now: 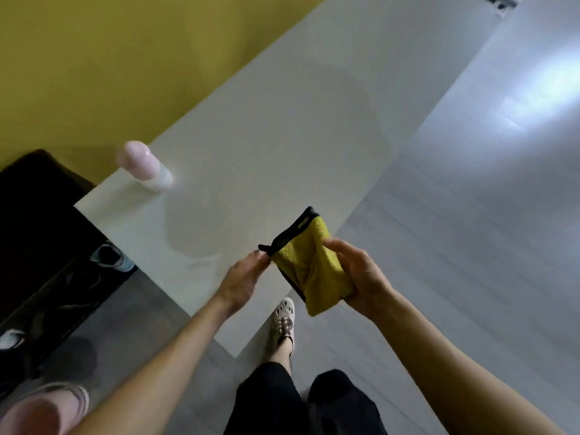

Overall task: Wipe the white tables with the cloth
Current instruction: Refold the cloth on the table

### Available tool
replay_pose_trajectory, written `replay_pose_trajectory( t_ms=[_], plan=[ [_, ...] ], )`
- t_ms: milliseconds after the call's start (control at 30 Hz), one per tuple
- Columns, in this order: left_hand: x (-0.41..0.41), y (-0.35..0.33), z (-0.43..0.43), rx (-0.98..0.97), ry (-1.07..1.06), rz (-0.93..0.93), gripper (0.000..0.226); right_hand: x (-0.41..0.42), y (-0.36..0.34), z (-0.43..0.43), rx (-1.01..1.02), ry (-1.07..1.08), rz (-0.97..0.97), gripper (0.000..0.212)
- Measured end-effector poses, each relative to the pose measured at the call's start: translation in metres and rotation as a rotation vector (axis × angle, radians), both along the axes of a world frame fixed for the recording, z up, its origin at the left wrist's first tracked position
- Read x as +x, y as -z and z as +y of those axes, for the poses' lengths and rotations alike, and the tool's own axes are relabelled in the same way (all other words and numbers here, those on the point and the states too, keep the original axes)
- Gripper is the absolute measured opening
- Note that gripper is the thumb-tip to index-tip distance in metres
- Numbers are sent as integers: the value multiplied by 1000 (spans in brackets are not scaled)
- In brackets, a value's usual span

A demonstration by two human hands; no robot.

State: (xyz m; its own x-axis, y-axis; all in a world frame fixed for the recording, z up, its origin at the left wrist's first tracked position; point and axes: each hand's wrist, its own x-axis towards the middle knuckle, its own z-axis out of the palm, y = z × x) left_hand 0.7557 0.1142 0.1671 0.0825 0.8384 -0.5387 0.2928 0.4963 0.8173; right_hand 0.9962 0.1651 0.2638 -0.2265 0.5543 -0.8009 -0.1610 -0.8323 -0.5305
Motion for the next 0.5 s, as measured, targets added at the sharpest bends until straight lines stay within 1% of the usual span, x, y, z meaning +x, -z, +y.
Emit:
replay_pose_trajectory(
  t_ms=[33, 67, 100, 133, 167, 233, 267, 333, 400, 433, 500],
  plan=[
    [6, -19, 2, -110, -160, -262, 70, -5, -5, 8, 34, -69, -26, 46],
    [10, -35, 4, -159, -264, -467, 67, -11, -9, 17, 63, -129, -54, 36],
    [12, -48, 4, -155, -335, -588, 66, -17, -12, 25, 80, -170, -80, 28],
    [14, -58, 3, -133, -390, -628, 64, -22, -15, 32, 111, -218, -122, 24],
    [15, -65, 1, -106, -436, -609, 62, -27, -14, 41, 176, -281, -188, 22],
    [17, -68, 1, -56, -534, -446, 54, -37, -12, 61, 347, -469, -327, 23],
    [17, -68, 2, -32, -584, -352, 49, -42, -10, 72, 409, -567, -367, 25],
    [17, -70, 1, -2, -687, -231, 37, -54, 3, 91, 504, -771, -405, 24],
    [16, -78, 1, 8, -815, -146, 35, -64, 20, 106, 605, -955, -448, 21],
    [15, -83, 0, -2, -859, -44, 36, -68, 27, 111, 645, -1031, -469, 20],
    [11, -89, -8, -31, -926, 284, 34, -76, 38, 121, 724, -1170, -473, 20]
  ],
)
